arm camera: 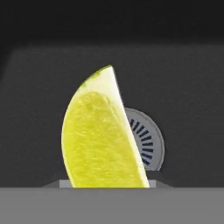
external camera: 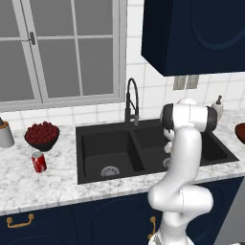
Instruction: Pick the lemon wedge from the sink and place it in the bowl. Then pick the bowl and place it in the microwave. Then close the microwave door and press the start button.
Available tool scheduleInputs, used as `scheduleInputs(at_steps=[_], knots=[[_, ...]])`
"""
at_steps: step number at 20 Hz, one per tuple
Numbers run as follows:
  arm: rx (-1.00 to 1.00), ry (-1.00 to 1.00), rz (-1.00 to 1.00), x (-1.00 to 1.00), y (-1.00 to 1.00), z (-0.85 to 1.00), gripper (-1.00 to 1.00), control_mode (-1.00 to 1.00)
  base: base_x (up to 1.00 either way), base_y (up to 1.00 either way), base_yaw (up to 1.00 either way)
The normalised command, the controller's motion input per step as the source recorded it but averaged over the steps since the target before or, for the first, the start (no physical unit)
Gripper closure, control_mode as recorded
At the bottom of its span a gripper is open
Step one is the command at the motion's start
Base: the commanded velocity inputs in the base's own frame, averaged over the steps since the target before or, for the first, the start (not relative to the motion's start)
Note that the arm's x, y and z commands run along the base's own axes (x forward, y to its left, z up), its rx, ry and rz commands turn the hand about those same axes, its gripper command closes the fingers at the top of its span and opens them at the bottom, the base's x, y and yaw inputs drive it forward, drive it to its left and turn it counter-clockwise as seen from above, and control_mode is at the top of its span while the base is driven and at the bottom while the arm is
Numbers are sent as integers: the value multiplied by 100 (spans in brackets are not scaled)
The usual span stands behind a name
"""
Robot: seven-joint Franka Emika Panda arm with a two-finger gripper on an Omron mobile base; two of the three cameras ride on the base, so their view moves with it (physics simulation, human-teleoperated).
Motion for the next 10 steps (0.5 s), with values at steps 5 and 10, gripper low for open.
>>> scheduleInputs(at_steps=[5, 10], knots=[[-2, -15, 0, -99, -38, 97, 100, -100, 0, 0, 0], [-9, -16, -2, -63, -51, 100, 100, -100, 0, 0, 0]])
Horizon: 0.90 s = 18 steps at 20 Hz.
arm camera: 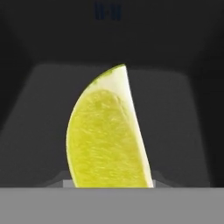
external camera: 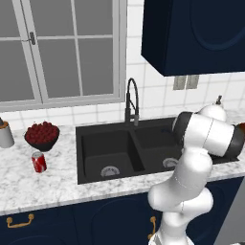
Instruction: Pick the lemon wedge from the sink and place it in the bowl. Then pick the bowl and place it in the microwave. Then close the microwave door and press the start button.
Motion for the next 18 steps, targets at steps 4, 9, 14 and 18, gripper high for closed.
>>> scheduleInputs(at_steps=[4, 9, 14, 18], knots=[[-1, -3, -8, -34, -68, 100, 100, -100, 0, 0, 0], [6, 6, -11, -4, -49, 100, 100, -100, 0, 0, 0], [14, 6, -8, -6, -29, 100, 100, -100, 0, 0, 0], [2, 0, -6, -10, -58, 99, 100, -100, 0, 0, 0]])
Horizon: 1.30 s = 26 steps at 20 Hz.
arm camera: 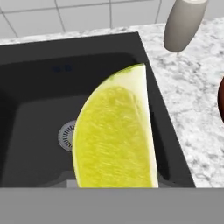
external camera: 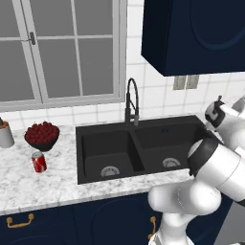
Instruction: Pick the lemon wedge from the sink and place it in the bowl. Then pick the bowl and place it in the microwave. Then close the microwave door and press the start button.
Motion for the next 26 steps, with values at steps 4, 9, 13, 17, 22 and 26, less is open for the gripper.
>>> scheduleInputs(at_steps=[4, 9, 13, 17, 22, 26], knots=[[0, 1, -8, -3, -88, 19, 100, -100, 0, 0, 0], [0, 4, -15, 0, -94, -10, 100, -100, 0, 0, 0], [2, 4, -21, 0, -87, -3, 100, -100, 0, 0, 0], [7, 4, -18, 0, -79, -14, 100, -100, 0, 0, 0], [4, 4, -12, 2, -44, -33, 100, -100, 0, 0, 0], [9, 1, -2, 27, -44, -9, 100, -100, 0, 0, 0]])
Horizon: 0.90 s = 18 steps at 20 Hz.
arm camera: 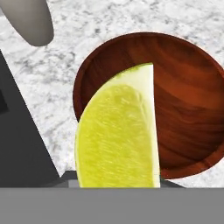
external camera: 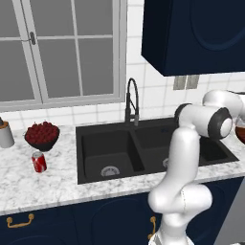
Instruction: Pick the lemon wedge from the sink and place it in the bowl. Then pick the bowl and place it in the microwave. Then close the microwave door and press the start button.
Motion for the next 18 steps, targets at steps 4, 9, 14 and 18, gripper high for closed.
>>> scheduleInputs(at_steps=[4, 9, 14, 18], knots=[[9, 7, 0, 42, -33, -23, 100, -100, 0, 0, 0], [0, 4, 0, 27, -11, -53, 100, -100, 0, 0, 0], [0, 1, 0, 20, -1, -51, -100, -100, 0, 0, 0], [0, 0, 0, 21, 0, -52, -100, -100, 0, 0, 0]])
